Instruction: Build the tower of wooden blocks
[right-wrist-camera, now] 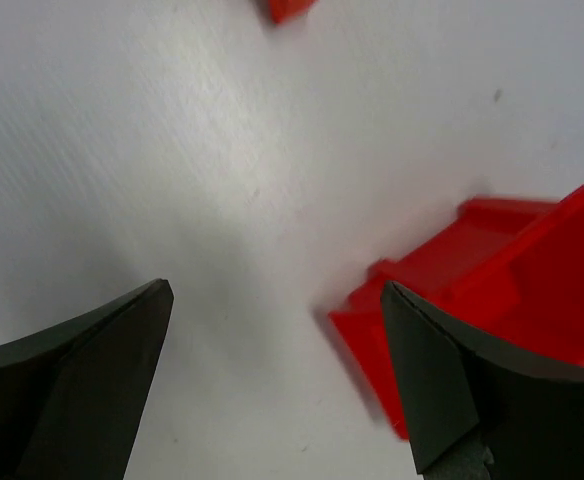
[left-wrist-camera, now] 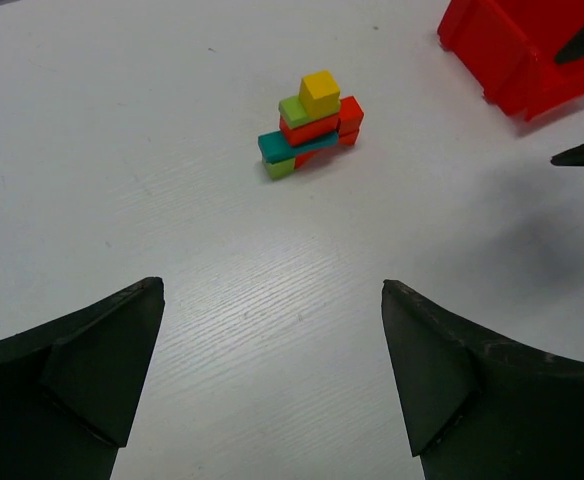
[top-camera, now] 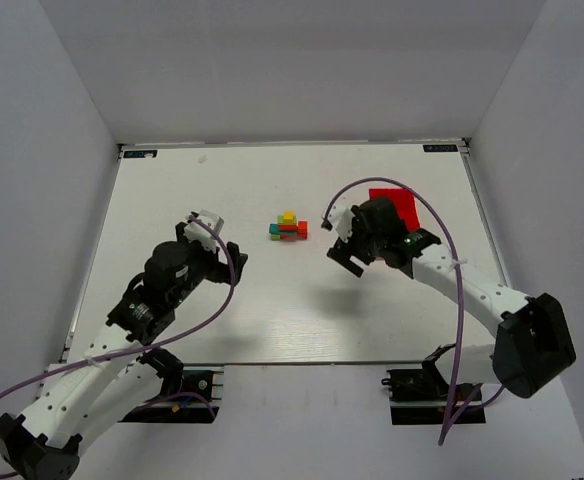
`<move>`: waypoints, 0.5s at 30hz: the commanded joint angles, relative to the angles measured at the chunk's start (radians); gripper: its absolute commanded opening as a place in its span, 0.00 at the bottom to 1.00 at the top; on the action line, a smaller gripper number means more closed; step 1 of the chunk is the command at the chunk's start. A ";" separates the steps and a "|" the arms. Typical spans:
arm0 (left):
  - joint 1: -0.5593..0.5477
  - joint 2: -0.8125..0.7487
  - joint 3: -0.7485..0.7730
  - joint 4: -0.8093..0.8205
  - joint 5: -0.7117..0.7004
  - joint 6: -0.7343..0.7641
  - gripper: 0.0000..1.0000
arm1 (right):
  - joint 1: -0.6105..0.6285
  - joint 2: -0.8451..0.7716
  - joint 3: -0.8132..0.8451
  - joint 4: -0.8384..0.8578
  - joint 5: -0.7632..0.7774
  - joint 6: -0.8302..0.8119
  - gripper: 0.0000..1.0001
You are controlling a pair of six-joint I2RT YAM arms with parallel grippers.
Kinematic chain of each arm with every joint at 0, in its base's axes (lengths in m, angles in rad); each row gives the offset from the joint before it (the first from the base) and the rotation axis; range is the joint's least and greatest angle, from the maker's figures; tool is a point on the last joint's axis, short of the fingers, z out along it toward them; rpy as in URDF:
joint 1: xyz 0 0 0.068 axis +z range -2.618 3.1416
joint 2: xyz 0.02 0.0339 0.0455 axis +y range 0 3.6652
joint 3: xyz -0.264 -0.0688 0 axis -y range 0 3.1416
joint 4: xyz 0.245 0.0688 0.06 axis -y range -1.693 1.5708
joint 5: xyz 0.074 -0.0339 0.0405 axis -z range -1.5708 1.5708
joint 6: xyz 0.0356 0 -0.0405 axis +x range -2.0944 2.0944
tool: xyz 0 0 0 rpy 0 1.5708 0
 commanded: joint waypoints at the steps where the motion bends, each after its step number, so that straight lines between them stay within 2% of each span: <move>1: 0.007 0.023 -0.008 0.007 0.073 0.060 0.99 | -0.001 -0.095 -0.089 0.052 0.108 0.133 0.90; 5: 0.007 0.041 -0.010 -0.006 0.139 0.128 0.99 | -0.004 -0.262 -0.190 0.071 0.132 0.148 0.90; 10: 0.007 0.052 -0.010 -0.024 0.157 0.157 0.99 | -0.007 -0.467 -0.291 0.129 0.160 0.199 0.90; 15: 0.007 0.003 -0.019 -0.024 0.147 0.175 0.99 | -0.023 -0.587 -0.396 0.232 0.295 0.198 0.90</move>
